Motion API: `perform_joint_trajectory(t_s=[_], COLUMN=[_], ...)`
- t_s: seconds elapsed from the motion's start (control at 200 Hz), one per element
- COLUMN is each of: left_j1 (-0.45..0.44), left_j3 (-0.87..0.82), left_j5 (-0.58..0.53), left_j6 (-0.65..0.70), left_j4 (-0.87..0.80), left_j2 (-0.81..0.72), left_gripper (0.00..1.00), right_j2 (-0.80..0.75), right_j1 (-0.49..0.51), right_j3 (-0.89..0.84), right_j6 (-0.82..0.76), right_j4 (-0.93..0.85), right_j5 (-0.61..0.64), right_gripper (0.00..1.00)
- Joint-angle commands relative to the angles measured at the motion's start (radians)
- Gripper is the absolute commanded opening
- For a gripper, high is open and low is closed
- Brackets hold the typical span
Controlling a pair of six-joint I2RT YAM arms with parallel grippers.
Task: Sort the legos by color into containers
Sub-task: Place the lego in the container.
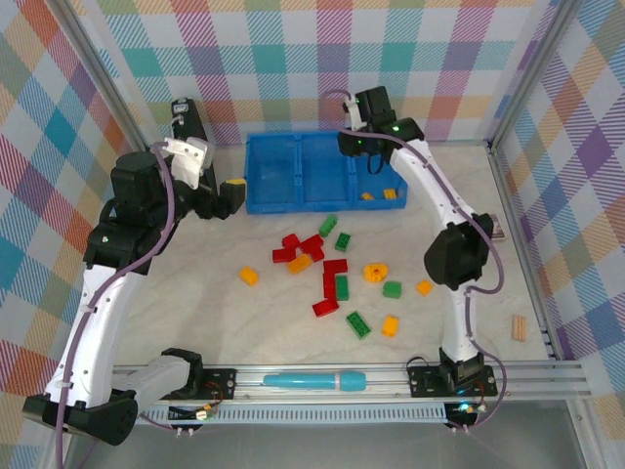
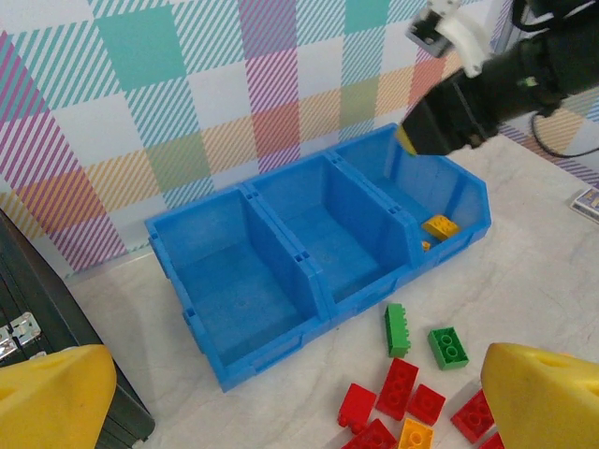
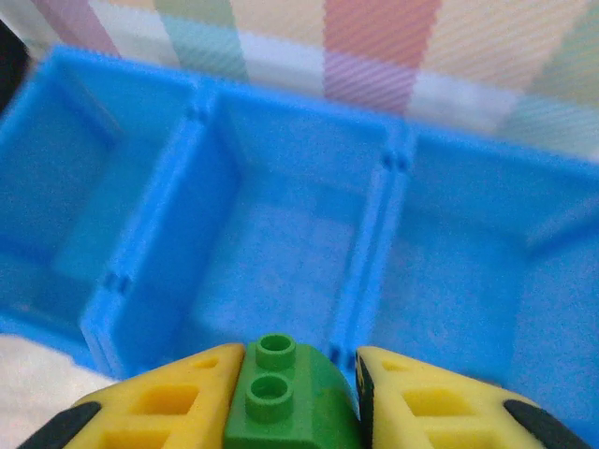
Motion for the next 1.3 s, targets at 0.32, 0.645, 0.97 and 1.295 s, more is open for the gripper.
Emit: perform_joint_trajectory(t_s=[0.32,0.645,0.97,1.295], left_j1=[-0.006,-0.007,-0.005,-0.006], left_j3=[-0.003,0.000,-0.003,-0.017], left_j5=[-0.016,-0.007,0.001,0.002], left_j6=[0.020,0.014,0.013,0.013], left_j4=[0.028,0.028,0.031,0.046], left_j2=[-0.004,0.009,-0.001,-0.017], left_gripper=[1.00,1.00,1.00,1.00], right_j2=[0.370,0.439,0.250,-0.139], right_j1=[0.030,0.057,0.069,0.073], right_j3=[0.233,0.223,0.109,-0.323], right_j6=[-0.038,-0.018,-0.046,-0.043], right_j4=[0.063,0.063,0.051,-0.083], right_j5=[-0.075,-0.067,-0.097,-0.076], right_gripper=[0.36,0.45,0.52,0.64])
